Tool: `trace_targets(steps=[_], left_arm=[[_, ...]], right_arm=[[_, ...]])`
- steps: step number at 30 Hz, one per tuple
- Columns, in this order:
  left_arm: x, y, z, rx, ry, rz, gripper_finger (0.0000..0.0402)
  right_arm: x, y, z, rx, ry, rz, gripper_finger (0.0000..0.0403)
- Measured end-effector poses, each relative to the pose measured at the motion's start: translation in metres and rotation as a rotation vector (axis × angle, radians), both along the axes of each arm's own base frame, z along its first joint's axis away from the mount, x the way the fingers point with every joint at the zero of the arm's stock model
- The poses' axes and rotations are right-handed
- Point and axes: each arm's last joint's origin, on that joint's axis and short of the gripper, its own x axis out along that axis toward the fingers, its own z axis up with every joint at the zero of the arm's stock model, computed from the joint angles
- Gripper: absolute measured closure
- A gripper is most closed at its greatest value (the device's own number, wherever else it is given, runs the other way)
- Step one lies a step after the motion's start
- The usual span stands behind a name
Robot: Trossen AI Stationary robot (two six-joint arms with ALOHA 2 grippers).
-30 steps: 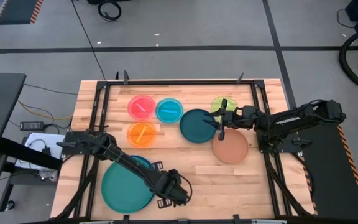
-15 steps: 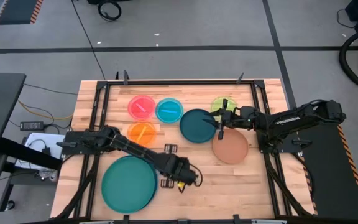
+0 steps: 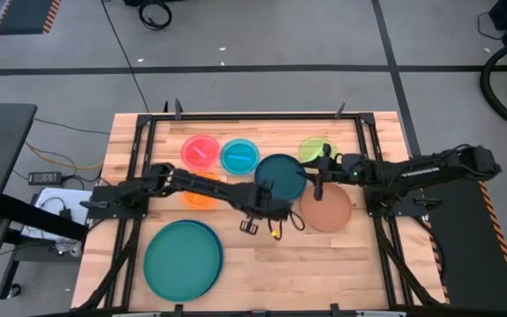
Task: Stack plastic plates
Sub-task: Stack the dark green plate on top of the green plate
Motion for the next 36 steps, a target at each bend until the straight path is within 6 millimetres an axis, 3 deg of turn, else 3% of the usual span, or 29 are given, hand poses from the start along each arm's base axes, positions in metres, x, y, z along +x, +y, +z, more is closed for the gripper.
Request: trace_targets(steps=[8, 18, 36], left_arm=[[0.007, 0.031, -0.014, -0.024, -0.017, -0.05, 0.0326], [0.009, 0.034, -0.019, -0.037, 0.006, -0.148, 0.024], [0.015, 0.052, -0.041, -0.014, 0.07, -0.259, 0.0259]], right_arm=[[-0.007, 0.005, 0.002, 0.003, 0.015, -0.024, 0.0278], [-0.007, 0.006, -0.002, 0.014, 0.049, -0.036, 0.0278], [-0.007, 0.005, -0.002, -0.002, 0.054, -0.031, 0.0278]])
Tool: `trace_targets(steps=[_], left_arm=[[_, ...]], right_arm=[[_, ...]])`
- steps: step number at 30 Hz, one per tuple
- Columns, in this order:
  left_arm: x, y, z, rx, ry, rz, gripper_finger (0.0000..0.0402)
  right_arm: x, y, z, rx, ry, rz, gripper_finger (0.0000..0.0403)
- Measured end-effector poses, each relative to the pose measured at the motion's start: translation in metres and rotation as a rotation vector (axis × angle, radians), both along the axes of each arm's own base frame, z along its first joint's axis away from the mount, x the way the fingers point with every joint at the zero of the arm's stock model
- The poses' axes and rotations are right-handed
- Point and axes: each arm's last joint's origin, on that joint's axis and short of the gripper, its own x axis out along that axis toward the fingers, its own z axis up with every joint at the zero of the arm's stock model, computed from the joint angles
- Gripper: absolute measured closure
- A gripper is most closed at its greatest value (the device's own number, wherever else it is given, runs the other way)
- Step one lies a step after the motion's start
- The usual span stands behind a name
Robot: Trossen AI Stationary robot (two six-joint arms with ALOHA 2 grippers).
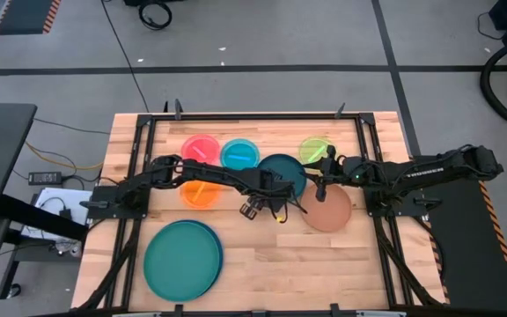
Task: Stack plastic plates
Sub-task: Stack the dark green plate on top of the green plate
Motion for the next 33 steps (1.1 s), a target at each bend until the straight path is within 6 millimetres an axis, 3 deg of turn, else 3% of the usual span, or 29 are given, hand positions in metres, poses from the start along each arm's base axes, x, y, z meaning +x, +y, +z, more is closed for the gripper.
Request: trace_targets(steps=[14, 24, 28, 33], left_arm=[[0.003, 0.0, -0.006, 0.002, -0.004, -0.008, 0.0265], [0.003, 0.0, -0.004, 0.01, -0.011, -0.004, 0.0385], [0.001, -0.005, -0.003, 0.004, -0.002, 0.018, 0.0389], [-0.005, -0.019, 0.013, -0.02, -0.029, 0.086, 0.0389]], right_arm=[[0.0, 0.001, 0.0, 0.005, -0.005, 0.013, 0.0278], [0.0, 0.001, 0.0, 0.006, -0.005, 0.014, 0.0278], [0.0, 0.001, 0.0, 0.005, -0.005, 0.014, 0.0278], [0.0, 0.001, 0.0, -0.006, -0.003, 0.016, 0.0278]])
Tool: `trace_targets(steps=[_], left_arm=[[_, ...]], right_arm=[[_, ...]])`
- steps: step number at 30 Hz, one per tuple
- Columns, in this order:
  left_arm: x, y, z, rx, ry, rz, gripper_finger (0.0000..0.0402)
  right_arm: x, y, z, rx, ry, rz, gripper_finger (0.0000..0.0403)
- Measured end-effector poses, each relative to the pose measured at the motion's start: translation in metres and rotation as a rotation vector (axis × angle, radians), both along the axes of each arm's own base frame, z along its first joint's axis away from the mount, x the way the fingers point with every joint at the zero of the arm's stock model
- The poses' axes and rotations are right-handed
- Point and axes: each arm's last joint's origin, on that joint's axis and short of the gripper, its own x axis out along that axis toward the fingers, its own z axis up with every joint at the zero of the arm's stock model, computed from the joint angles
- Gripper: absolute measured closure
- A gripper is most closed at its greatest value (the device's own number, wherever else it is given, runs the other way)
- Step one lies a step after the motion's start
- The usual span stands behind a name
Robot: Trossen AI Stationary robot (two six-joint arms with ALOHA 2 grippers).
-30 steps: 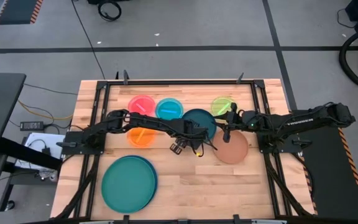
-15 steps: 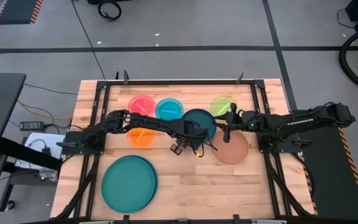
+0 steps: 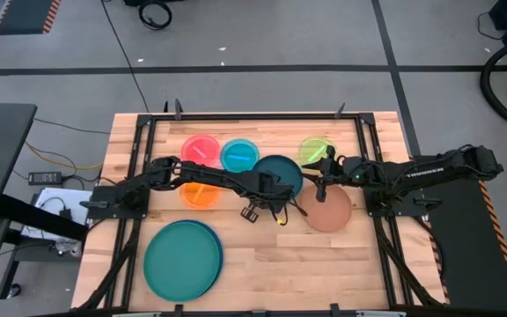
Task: Stack plastic plates
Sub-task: Stack the dark green plate on top of the green plate
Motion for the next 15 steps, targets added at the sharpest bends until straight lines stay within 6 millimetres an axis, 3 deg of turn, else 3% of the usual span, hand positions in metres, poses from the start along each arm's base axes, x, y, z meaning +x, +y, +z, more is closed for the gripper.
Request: trace_targets(steps=[6, 15], left_arm=[[-0.016, -0.024, 0.027, 0.006, 0.018, 0.092, 0.0389], [-0.045, -0.086, 0.085, -0.014, 0.072, 0.284, 0.0389]], right_arm=[[0.0, -0.001, 0.001, -0.03, -0.005, -0.031, 0.0278], [0.001, -0.001, 0.005, -0.055, -0.041, -0.026, 0.0278]])
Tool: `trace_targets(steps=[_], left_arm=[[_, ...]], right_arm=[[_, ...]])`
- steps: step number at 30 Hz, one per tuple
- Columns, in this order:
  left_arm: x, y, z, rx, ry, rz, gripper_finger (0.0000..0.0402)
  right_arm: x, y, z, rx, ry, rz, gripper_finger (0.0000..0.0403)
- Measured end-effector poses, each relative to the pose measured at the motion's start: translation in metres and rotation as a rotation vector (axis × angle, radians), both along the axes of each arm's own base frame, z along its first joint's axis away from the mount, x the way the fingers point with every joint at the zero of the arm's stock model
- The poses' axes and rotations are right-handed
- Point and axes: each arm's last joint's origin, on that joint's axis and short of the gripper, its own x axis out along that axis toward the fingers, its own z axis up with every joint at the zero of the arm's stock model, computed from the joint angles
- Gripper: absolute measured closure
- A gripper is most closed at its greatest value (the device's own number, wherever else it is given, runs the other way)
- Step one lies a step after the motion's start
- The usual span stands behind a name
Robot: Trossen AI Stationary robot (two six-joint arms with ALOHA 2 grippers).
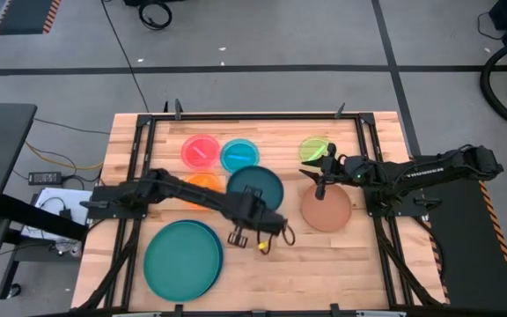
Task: Stack plastic plates
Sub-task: Stack the dark green plate on top of the green plate
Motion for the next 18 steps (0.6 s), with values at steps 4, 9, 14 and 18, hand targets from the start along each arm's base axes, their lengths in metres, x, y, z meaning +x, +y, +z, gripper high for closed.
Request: trace_targets(steps=[4, 9, 14, 18], left_arm=[[-0.015, -0.033, 0.022, -0.038, -0.044, 0.124, 0.0389], [-0.037, -0.078, 0.037, -0.115, -0.091, 0.257, 0.0389], [-0.062, -0.121, 0.035, -0.184, -0.091, 0.388, 0.0389], [-0.084, -0.151, 0.035, -0.213, -0.12, 0.552, 0.0389]], right_arm=[[0.001, 0.0, 0.002, 0.0, -0.025, 0.006, 0.0278], [0.002, 0.001, 0.004, 0.009, -0.049, 0.047, 0.0278], [0.003, 0.002, 0.01, -0.002, -0.101, 0.063, 0.0278], [0.004, 0.002, 0.015, -0.04, -0.142, 0.097, 0.0278]])
